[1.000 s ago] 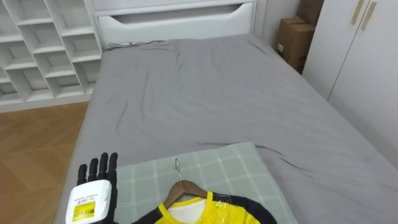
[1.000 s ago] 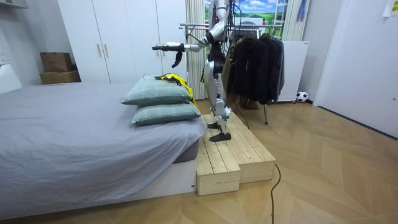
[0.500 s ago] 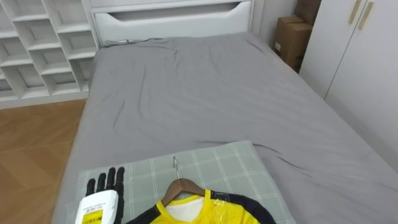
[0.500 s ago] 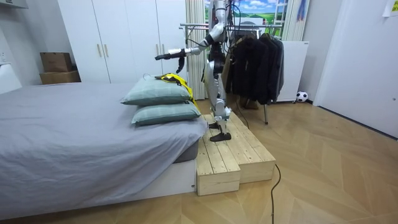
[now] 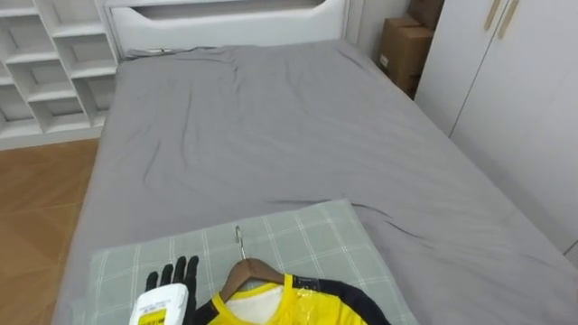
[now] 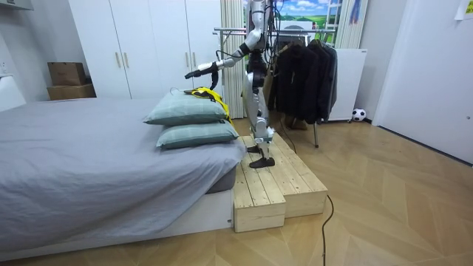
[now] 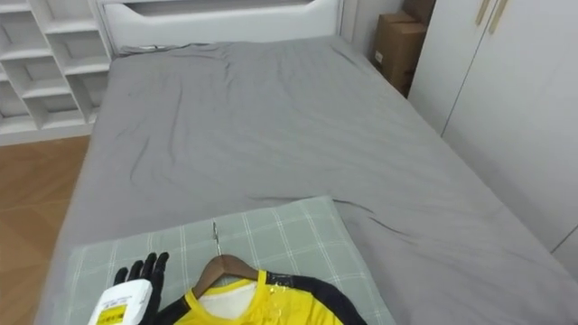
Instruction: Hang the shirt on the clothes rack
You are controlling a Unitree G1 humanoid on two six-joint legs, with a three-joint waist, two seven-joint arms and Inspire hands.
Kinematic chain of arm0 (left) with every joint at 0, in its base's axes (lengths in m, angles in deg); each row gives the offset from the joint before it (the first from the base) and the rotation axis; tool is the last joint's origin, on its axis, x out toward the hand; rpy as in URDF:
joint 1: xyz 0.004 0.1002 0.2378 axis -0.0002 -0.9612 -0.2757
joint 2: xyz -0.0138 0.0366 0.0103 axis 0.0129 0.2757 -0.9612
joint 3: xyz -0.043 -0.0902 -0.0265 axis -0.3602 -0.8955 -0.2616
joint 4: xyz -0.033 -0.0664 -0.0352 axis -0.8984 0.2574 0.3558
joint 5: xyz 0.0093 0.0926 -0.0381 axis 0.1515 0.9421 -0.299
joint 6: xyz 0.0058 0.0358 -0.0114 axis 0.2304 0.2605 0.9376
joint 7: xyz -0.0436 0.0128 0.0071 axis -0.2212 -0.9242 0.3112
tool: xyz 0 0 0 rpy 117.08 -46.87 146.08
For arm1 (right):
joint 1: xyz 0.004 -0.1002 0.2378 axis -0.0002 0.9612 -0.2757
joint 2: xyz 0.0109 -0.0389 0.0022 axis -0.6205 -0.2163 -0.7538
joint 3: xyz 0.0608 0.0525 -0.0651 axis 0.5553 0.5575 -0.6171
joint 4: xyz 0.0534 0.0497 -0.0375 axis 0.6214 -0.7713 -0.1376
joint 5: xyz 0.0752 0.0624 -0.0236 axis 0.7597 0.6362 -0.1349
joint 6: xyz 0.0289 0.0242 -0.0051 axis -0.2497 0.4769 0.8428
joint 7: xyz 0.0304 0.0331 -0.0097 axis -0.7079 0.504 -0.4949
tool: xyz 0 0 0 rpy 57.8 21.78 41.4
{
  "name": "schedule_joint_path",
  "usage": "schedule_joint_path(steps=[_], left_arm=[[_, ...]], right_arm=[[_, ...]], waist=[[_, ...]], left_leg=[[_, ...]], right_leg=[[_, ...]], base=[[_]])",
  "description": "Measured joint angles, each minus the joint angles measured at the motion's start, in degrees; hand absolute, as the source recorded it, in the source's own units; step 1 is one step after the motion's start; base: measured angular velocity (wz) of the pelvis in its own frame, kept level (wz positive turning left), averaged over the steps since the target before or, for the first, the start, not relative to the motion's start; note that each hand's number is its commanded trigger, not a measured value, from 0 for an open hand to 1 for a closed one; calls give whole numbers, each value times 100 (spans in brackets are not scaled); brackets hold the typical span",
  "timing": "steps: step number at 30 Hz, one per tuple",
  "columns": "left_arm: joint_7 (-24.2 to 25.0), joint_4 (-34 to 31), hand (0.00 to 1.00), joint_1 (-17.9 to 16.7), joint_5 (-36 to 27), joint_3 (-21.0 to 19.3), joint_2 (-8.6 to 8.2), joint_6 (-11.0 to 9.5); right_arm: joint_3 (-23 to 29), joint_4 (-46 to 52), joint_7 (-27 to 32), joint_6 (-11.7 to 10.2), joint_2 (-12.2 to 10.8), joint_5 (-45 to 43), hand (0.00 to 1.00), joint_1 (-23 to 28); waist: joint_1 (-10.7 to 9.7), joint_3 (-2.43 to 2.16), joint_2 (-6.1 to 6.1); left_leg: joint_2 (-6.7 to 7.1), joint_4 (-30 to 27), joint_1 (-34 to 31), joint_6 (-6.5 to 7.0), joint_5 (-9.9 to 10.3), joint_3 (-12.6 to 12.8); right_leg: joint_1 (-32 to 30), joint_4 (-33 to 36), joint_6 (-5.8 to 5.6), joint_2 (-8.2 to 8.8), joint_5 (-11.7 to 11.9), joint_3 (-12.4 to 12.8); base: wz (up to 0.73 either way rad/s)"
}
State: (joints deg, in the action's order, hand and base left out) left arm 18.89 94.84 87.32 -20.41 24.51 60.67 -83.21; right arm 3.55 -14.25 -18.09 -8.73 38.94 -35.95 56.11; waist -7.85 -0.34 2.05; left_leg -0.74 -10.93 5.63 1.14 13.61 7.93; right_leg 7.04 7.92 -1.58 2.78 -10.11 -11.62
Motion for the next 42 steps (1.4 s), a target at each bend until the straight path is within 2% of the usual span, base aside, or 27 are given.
schedule_joint_path(steps=[10, 15, 26, 29, 35, 37, 41, 42], left_arm=[[121, 329, 0, 1, -38, -15, -19, -9], [135, 418, 0, 1, -38, -17, -16, -7], [132, 429, 0, 1, -39, -126, -19, 10], [132, 429, 0, 1, -39, -126, -19, 93], [133, 447, 0, 4, -41, -127, -28, 116], [131, 533, 0, 39, -52, -120, -45, 110], [139, 1062, 0, 372, -267, -115, -73, 109], [141, 1176, 0, 490, -266, -118, -67, 109]], right_arm=[[-12, 3, 2, -21, -13, 146, 0, -12], [-23, 1, 21, -21, -15, 278, 0, -10], [-71, -27, 39, 13, -32, 616, 0, 25], [-75, -26, 39, 17, -40, 615, 0, 20], [-226, -24, 50, 18, -39, 663, 0, 4], [-251, -24, 51, 16, -34, 666, 0, 1], [-346, -13, 51, 14, -20, 649, 0, -58], [-372, -7, 46, 10, -17, 644, 0, -76]], waist=[[32, 13, -8], [38, 59, -6], [31, 48, 5], [32, 8, 21], [38, -1, 38], [33, 2, 42], [33, 29, 58], [33, 48, 72]], left_leg=[[-16, 16, 9, -1, 0, -6], [-33, 58, -31, -7, 0, -7], [-34, 16, -151, -18, -8, -7], [-34, -6, -217, -19, -9, -6], [-44, -56, -268, -19, -9, -1], [-50, -72, -283, -20, -10, 2], [-67, -80, -352, -22, -10, 4], [-71, -79, -393, -28, -14, 1]], right_leg=[[21, -4, 4, -16, 2, -10], [-26, 6, 22, -33, 14, -11], [-131, -8, 22, -35, 14, -22], [-190, -8, 22, -34, 14, -20], [-218, -5, 23, -35, 14, -16], [-226, 2, 23, -35, 15, -21], [-327, 61, 34, -43, 21, -11], [-376, 85, 35, -43, 22, -15]], base=[[0], [0], [0], [0], [0], [0], [0], [0]])
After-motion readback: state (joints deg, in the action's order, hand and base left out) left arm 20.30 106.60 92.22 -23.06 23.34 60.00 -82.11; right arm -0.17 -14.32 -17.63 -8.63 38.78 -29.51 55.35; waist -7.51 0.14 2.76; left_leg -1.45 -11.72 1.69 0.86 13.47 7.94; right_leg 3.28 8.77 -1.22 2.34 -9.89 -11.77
